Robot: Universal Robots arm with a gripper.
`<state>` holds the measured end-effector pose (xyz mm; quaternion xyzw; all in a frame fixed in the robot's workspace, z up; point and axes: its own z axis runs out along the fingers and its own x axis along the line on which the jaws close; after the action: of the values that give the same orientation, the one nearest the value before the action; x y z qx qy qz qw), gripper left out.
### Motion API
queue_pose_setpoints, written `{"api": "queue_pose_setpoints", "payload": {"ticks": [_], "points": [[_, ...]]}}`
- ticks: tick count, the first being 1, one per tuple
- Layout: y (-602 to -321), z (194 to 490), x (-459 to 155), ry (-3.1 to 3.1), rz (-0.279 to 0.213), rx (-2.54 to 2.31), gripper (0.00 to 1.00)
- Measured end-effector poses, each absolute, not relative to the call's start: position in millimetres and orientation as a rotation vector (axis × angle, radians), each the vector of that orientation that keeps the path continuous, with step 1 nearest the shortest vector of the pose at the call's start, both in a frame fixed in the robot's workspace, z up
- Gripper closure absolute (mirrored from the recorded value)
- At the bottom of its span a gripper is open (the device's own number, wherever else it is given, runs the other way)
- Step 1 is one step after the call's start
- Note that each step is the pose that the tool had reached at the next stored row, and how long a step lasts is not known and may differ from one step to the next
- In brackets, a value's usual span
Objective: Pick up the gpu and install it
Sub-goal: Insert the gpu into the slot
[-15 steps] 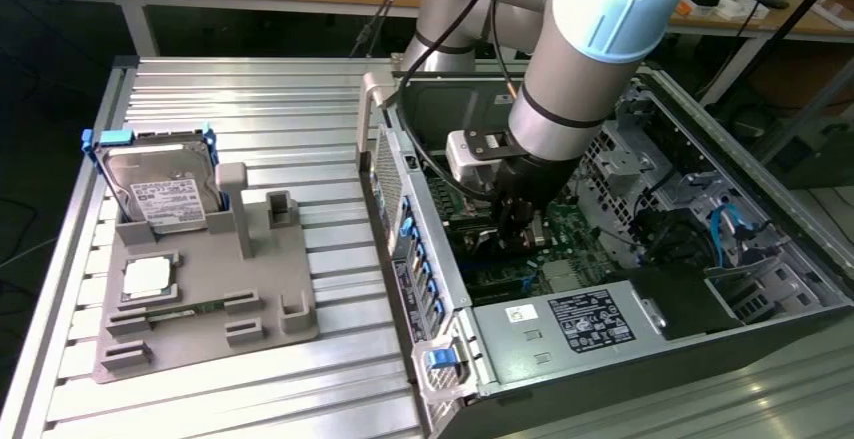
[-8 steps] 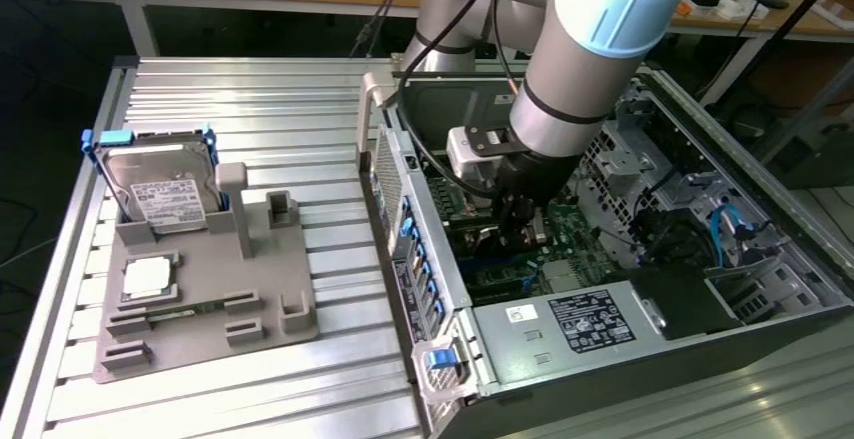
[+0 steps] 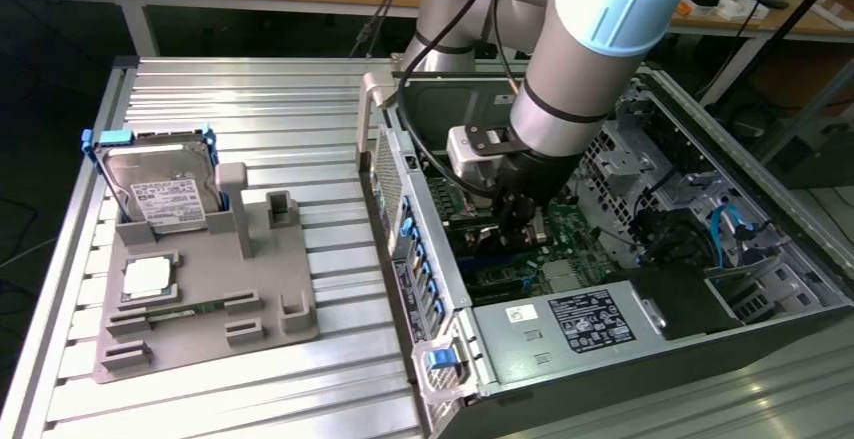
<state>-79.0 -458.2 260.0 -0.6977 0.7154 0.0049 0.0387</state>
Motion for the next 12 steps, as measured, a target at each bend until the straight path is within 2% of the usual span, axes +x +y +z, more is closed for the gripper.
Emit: {"api": "queue_pose_setpoints", "payload": {"ticks": [12], "points": [[-462.6,262.9,-79.1,2.194,0.020,-2.136,0.73]]}}
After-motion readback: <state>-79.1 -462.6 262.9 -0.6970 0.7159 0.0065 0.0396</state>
